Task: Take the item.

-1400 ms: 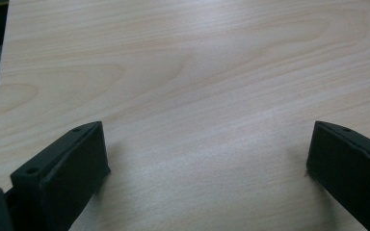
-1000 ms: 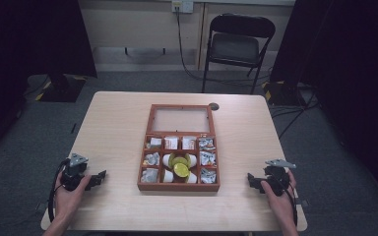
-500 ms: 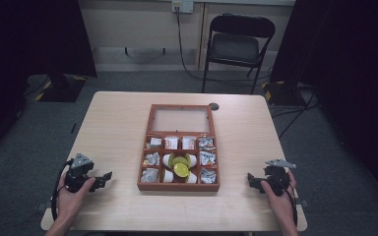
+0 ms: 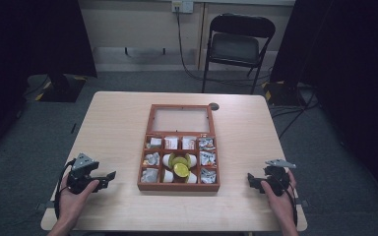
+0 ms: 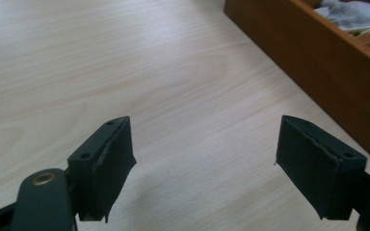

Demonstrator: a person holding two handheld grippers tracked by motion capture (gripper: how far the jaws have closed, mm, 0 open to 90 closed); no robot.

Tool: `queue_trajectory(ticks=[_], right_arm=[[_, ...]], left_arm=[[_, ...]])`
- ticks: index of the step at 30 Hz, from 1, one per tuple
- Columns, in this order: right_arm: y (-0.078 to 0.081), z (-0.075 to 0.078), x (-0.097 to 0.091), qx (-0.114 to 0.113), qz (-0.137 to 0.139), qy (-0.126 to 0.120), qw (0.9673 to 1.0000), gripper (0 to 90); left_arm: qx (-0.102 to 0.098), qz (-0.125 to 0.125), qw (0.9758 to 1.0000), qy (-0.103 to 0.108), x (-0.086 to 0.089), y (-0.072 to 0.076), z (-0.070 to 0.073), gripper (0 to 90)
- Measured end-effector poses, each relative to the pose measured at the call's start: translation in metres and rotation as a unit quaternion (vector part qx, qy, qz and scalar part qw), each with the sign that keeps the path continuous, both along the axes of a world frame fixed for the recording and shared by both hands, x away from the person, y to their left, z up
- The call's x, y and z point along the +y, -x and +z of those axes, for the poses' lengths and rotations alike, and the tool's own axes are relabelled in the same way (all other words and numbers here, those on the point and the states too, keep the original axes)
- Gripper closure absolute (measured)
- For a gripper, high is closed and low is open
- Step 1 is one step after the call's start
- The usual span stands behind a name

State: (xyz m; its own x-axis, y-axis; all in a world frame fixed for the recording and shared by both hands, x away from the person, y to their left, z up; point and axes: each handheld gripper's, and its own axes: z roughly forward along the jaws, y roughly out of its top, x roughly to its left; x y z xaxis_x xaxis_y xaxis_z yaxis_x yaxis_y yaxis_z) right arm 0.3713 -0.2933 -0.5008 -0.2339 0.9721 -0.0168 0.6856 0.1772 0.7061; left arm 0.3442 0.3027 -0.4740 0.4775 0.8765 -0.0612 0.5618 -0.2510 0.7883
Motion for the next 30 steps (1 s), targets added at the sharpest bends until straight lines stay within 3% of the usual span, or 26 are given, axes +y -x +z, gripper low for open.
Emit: queue_trajectory(ticks=[10,11,20,28,30], right_arm=[[0.0,0.0,0.0,0.0,0.0,0.0,1.0,0.0],[0.0,0.0,0.0,0.0,0.0,0.0,1.0,0.0],[0.0,0.0,0.0,0.0,0.0,0.0,1.0,0.0],[0.0,0.0,0.0,0.0,0.0,0.0,1.0,0.0],[0.0,0.0,0.0,0.0,0.0,0.0,1.0,0.0]], left_arm=[[-0.003,-0.021,0.9996,0.018,-0.004,0.002,0.01,20.7],[-0.011,-0.029,0.9992,0.026,-0.005,0.004,0.016,20.6],[-0.03,-0.063,0.9973,0.023,-0.022,0.006,0.03,20.7],[-0.032,-0.081,0.996,0.018,-0.033,0.005,0.035,21.5],[-0.041,-0.082,0.9957,0.014,-0.039,0.005,0.039,21.6]])
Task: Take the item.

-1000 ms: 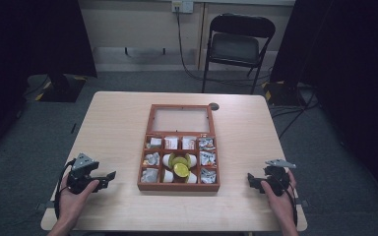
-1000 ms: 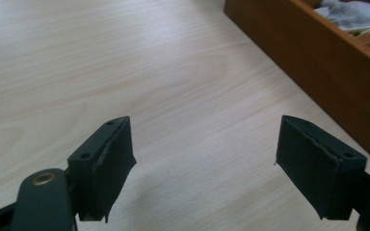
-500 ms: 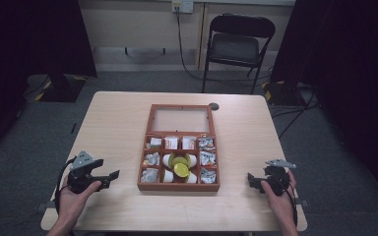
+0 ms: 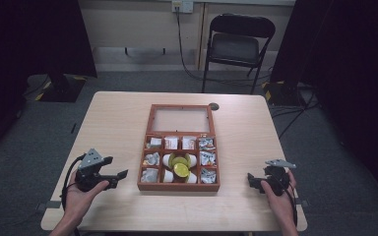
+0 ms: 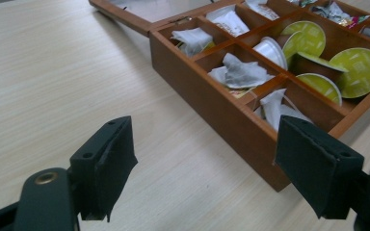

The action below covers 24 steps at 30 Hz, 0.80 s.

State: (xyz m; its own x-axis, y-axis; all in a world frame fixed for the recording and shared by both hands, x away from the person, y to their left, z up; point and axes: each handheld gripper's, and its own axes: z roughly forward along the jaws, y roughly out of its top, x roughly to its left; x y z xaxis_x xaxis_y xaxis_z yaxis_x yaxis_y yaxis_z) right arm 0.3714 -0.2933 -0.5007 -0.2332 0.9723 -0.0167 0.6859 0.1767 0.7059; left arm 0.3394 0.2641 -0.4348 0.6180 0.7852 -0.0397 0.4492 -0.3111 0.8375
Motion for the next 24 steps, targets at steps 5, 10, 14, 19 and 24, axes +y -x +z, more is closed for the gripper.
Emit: queue_trajectory(ticks=[5,10,14,19,24], right_arm=[[0.0,0.0,0.0,0.0,0.0,0.0,1.0,0.0],[0.0,0.0,0.0,0.0,0.0,0.0,1.0,0.0],[0.0,0.0,0.0,0.0,0.0,0.0,1.0,0.0],[0.0,0.0,0.0,0.0,0.0,0.0,1.0,0.0],[0.0,0.0,0.0,0.0,0.0,0.0,1.0,0.0]], left_arm=[[-0.005,-0.015,0.9998,0.009,-0.015,-0.005,0.008,21.9],[0.0,-0.024,0.9997,0.011,-0.023,-0.007,0.007,22.6],[0.004,-0.038,0.9992,0.011,-0.03,-0.009,0.007,28.0],[-0.002,-0.044,0.999,0.013,-0.039,-0.014,0.011,27.4],[-0.004,-0.048,0.9986,0.022,-0.047,-0.023,0.011,27.0]])
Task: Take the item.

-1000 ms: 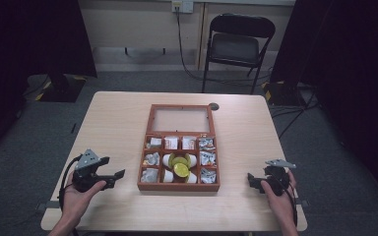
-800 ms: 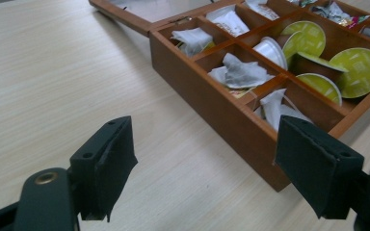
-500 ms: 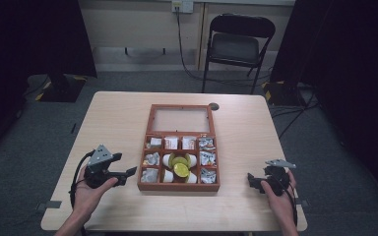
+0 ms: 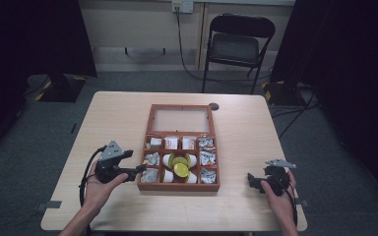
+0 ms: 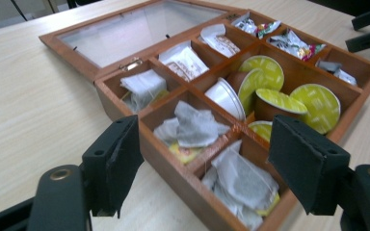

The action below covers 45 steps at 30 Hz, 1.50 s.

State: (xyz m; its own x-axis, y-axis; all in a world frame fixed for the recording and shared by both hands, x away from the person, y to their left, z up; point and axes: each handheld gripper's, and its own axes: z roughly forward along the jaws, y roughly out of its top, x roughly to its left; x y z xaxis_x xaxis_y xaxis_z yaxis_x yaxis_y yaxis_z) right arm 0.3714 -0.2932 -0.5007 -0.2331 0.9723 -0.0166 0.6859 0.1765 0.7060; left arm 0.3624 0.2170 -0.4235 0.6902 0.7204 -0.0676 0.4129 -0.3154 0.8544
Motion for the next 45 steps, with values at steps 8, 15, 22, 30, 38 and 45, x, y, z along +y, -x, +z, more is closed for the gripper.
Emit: queue_trajectory(ticks=[8,15,22,30,38,45], right_arm=[[0.0,0.0,0.0,0.0,0.0,0.0,1.0,0.0],[0.0,0.0,0.0,0.0,0.0,0.0,1.0,0.0],[0.0,0.0,0.0,0.0,0.0,0.0,1.0,0.0],[0.0,0.0,0.0,0.0,0.0,0.0,1.0,0.0],[0.0,0.0,0.0,0.0,0.0,0.0,1.0,0.0],[0.0,0.0,0.0,0.0,0.0,0.0,1.0,0.0]], left_arm=[[0.001,-0.019,0.9998,-0.009,-0.014,-0.009,0.005,27.1],[0.0,-0.034,0.9994,-0.008,-0.028,-0.015,0.013,27.0],[0.003,-0.031,0.9995,0.002,-0.039,-0.019,0.014,27.1],[0.006,-0.065,0.9979,-0.006,-0.066,-0.026,0.018,27.3],[0.027,-0.077,0.9965,-0.019,-0.082,-0.035,0.006,29.3],[0.053,-0.098,0.9935,-0.022,-0.091,-0.042,-0.005,33.2]])
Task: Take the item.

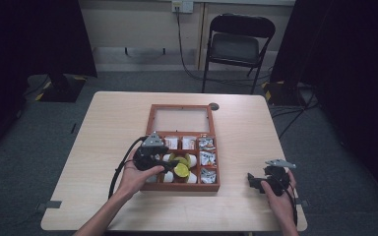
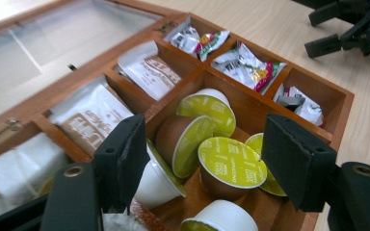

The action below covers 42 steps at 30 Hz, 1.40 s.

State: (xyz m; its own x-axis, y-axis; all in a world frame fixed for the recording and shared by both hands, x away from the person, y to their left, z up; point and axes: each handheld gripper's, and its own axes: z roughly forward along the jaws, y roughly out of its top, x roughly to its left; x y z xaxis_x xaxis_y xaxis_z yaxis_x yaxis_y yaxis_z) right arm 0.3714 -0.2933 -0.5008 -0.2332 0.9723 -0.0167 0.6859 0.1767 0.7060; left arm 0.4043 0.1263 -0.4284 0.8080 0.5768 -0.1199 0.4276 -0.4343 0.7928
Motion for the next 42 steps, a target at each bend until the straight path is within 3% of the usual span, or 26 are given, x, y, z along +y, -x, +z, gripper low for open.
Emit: queue_trajectory(ticks=[5,6,8,13,15,20,22,31,34,39,42], right_arm=[[0.0,0.0,0.0,0.0,0.0,0.0,1.0,0.0],[0.0,0.0,0.0,0.0,0.0,0.0,1.0,0.0],[0.0,0.0,0.0,0.0,0.0,0.0,1.0,0.0],[0.0,0.0,0.0,0.0,0.0,0.0,1.0,0.0],[0.0,0.0,0.0,0.0,0.0,0.0,1.0,0.0],[0.0,0.0,0.0,0.0,0.0,0.0,1.0,0.0],[0.0,0.0,0.0,0.0,0.0,0.0,1.0,0.0],[0.0,0.0,0.0,0.0,0.0,0.0,1.0,0.0],[0.0,0.0,0.0,0.0,0.0,0.0,1.0,0.0],[0.0,0.0,0.0,0.0,0.0,0.0,1.0,0.0],[0.0,0.0,0.0,0.0,0.0,0.0,1.0,0.0]], left_arm=[[0.004,-0.011,0.9999,-0.008,-0.007,-0.001,-0.004,38.1],[-0.001,-0.01,0.9998,-0.019,-0.009,-0.001,-0.006,38.6],[0.006,-0.014,0.9998,-0.013,-0.01,-0.002,-0.007,38.6],[0.02,-0.035,0.9989,-0.025,-0.02,0.0,-0.013,40.9],[0.028,-0.041,0.9976,-0.047,-0.024,-0.002,-0.017,40.9],[0.037,-0.055,0.9961,-0.058,-0.031,-0.004,-0.024,40.9],[0.042,-0.065,0.9934,-0.085,-0.037,-0.004,-0.026,40.9],[0.058,-0.072,0.9899,-0.107,-0.043,-0.004,-0.031,38.9],[0.052,-0.073,0.9885,-0.122,-0.044,-0.003,-0.032,37.2],[0.054,-0.074,0.9874,-0.129,-0.045,-0.003,-0.033,37.1],[0.064,-0.073,0.9859,-0.136,-0.045,-0.005,-0.034,37.1]])
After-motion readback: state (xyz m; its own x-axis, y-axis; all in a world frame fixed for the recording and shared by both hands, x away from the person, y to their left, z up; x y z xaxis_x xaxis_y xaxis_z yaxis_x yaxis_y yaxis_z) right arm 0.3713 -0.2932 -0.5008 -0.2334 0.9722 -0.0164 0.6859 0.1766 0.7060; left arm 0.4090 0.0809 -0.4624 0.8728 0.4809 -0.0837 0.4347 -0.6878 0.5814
